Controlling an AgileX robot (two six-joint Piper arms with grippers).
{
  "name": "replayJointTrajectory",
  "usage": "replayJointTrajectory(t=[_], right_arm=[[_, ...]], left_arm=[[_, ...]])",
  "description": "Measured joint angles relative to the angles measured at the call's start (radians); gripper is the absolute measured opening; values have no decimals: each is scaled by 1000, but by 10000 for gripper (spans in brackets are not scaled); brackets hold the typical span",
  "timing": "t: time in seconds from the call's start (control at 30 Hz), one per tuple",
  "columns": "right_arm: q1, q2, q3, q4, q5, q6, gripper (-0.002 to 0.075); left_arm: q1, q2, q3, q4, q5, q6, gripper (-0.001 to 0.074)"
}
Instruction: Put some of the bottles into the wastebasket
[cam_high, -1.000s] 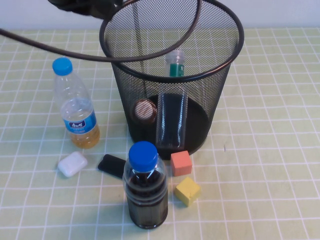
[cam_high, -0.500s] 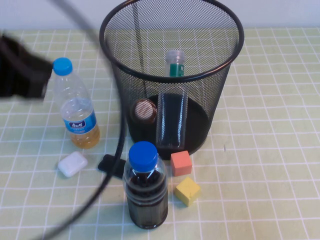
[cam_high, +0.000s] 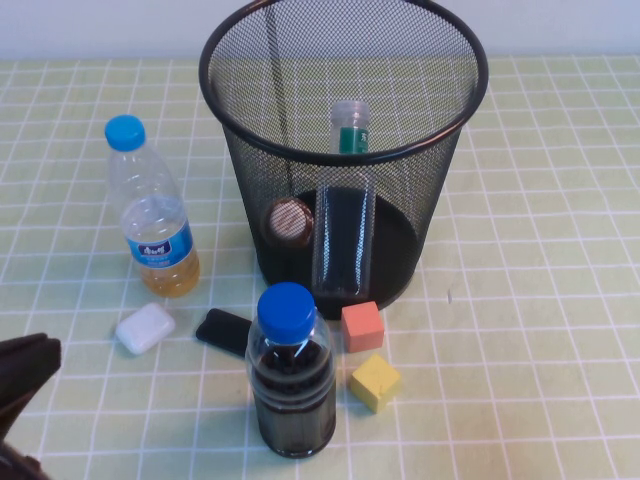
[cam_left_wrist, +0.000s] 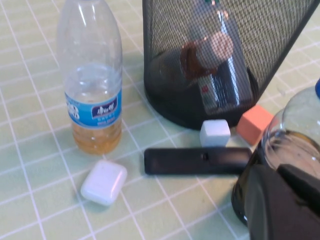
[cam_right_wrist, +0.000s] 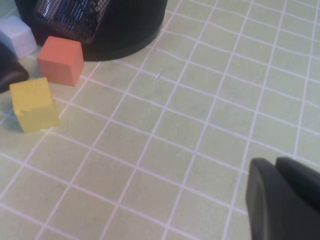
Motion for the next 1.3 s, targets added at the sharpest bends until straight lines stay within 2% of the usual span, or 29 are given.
replayJointTrajectory(t=[0.83, 1.0, 1.17, 1.3], right_arm=[[0, 0, 0, -2, 0, 0, -7], [0, 0, 0, -2, 0, 0, -7], [0, 0, 0, -2, 2, 0, -7], [0, 0, 0, -2, 2, 0, -7]], left_arm=[[0, -27, 26, -2, -50, -1, -3], [0, -66, 36, 55, -73, -1, -3], [15, -183, 126, 86, -163, -1, -3], [81, -293, 280, 89, -277, -1, -3]])
